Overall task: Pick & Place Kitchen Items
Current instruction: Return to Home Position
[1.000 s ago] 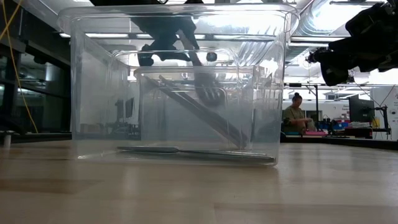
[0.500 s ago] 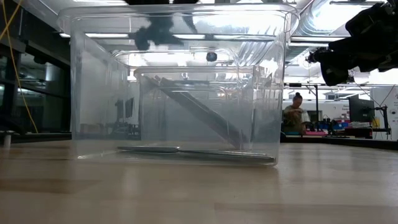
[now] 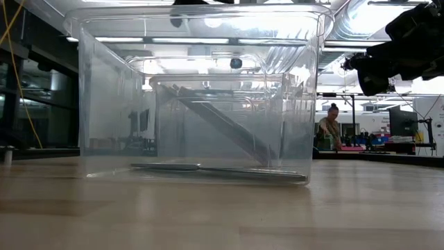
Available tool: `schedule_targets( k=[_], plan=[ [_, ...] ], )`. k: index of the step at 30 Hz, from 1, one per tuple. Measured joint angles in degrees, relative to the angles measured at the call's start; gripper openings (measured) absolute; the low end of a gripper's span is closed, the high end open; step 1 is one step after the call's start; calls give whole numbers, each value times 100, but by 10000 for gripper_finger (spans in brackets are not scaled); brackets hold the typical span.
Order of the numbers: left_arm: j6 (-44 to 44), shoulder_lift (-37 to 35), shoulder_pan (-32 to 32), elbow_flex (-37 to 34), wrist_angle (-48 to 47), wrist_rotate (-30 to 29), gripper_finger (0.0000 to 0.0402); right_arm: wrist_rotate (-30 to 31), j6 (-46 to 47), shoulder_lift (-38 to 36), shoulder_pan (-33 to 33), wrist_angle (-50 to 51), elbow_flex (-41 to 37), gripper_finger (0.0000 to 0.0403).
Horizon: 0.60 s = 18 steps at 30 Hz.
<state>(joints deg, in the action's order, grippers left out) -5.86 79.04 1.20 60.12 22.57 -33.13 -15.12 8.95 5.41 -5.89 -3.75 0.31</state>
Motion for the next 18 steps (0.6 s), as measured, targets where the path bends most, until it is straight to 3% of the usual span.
schedule_targets(
  k=[5, 10, 18],
  plan=[
    [660, -280, 563, -340, 1, 1266, 211, 0, -2, 0, 0, -2, -1, 165],
    [701, -576, 990, -860, -3, 2440, 211, 0, 0, 2, 2, -2, 0, 165],
    [692, -1482, 1313, -2106, 708, 2682, 211, -2, -2, 2, 0, 0, 0, 165]
  ],
)
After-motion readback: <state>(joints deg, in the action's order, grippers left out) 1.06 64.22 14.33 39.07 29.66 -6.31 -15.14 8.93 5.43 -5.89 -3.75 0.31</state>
